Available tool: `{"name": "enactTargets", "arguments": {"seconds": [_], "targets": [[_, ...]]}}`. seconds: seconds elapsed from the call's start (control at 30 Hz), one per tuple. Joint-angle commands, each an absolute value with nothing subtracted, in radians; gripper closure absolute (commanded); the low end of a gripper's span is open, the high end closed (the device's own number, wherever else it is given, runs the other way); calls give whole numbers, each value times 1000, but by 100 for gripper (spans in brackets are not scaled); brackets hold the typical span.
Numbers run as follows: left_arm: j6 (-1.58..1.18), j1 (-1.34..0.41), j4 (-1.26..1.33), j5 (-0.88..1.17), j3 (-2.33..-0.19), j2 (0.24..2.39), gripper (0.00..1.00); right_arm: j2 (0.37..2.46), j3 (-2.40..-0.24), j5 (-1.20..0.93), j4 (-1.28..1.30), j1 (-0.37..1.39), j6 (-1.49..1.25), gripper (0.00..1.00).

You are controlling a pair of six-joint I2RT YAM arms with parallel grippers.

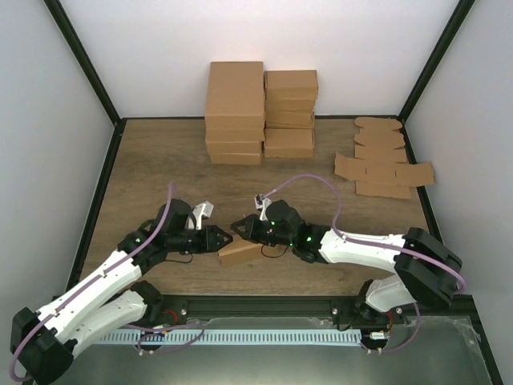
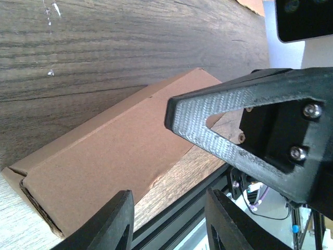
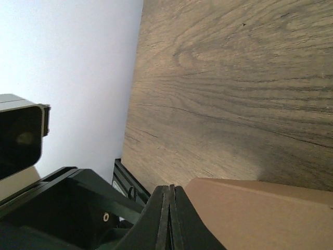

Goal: Fold the paper box

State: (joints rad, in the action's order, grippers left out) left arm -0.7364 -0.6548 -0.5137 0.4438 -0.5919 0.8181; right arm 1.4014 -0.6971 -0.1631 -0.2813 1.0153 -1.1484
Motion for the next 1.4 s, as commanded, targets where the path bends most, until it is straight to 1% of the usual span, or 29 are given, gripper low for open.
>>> {"name": "enactTargets", "arguments": {"seconds": [0.0,0.53,0.8,0.83,0.9,1.0,1.03,1.37], "targets": [[-755,-652,-471,454,-571,813,61,1380,-669,-114,-307,1035,-1175,99],[-771,-653,-431,457,-507,818,63,1454,-614,-141,-376,1035,-1177,99],[-771,-651,-460,462,-565,810,63,1453,-605,-138,-369,1035,-1174,99],[-774,-651,-458,470,-572,806,65,1453,-606,-137,-368,1035,-1173,99],[-786,-650,-445,492,-574,797,73,1453,-607,-136,-366,1035,-1172,99],[-802,-647,-432,511,-544,795,95,1454,-609,-135,-364,1035,-1169,99],[-810,-644,-427,514,-529,796,96,1457,-611,-136,-364,1035,-1169,99],[-905,-632,-229,553,-318,781,96,1472,-617,-141,-363,1035,-1164,99]]}}
